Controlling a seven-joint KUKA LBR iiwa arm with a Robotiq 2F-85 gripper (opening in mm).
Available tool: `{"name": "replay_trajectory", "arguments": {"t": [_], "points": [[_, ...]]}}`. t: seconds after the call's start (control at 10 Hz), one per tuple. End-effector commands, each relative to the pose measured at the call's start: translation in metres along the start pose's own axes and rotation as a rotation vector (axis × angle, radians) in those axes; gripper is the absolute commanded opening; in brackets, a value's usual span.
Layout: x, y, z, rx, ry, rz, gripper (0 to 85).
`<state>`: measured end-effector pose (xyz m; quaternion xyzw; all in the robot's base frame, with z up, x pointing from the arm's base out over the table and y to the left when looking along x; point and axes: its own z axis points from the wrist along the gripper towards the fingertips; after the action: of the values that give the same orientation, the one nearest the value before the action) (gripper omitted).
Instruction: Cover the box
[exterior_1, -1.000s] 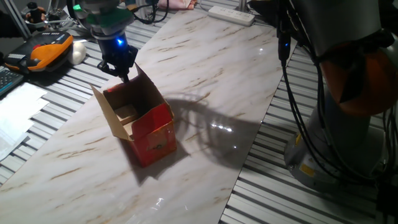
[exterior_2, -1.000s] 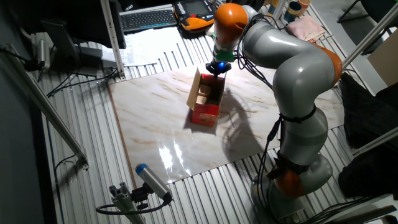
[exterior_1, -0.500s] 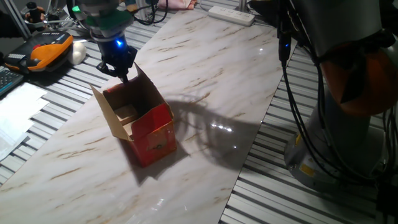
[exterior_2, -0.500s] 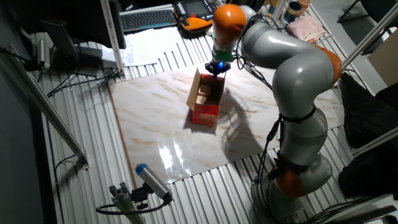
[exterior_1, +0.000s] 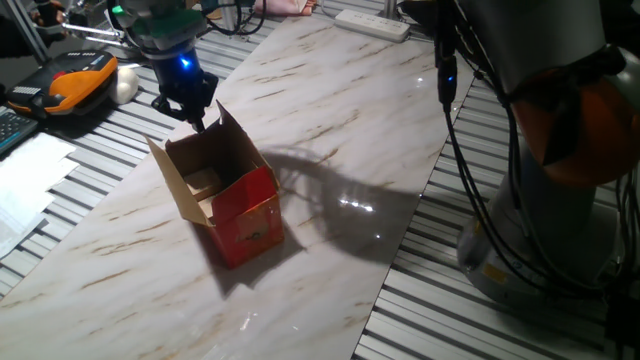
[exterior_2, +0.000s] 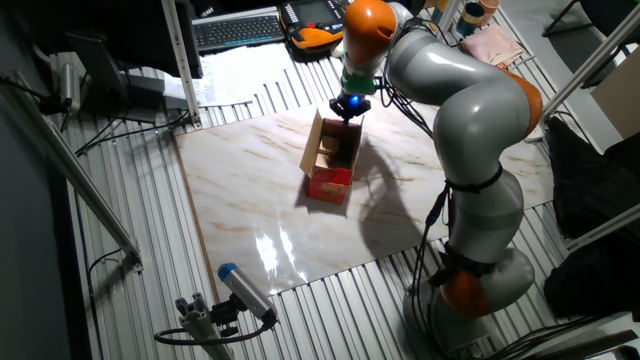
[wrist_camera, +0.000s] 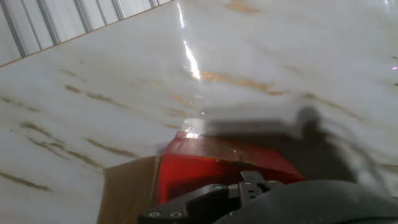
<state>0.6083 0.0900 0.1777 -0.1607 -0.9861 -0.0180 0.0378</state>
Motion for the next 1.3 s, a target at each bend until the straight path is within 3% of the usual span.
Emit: {"name": "replay_trajectory", "arguments": {"t": [0.0, 0.3, 0.5, 0.9, 1.2], "points": [[0.000, 0.000, 0.000, -0.005, 0.014, 0.003, 0.0], [0.000, 0.000, 0.000, -0.018, 0.058, 0.007, 0.0], [0.000, 0.000, 0.001, -0.030, 0.070, 0.011, 0.0], [0.002, 0.003, 0.017, -0.054, 0.047, 0.020, 0.0], [0.000, 0.005, 0.029, -0.038, 0.016, 0.014, 0.0]]}}
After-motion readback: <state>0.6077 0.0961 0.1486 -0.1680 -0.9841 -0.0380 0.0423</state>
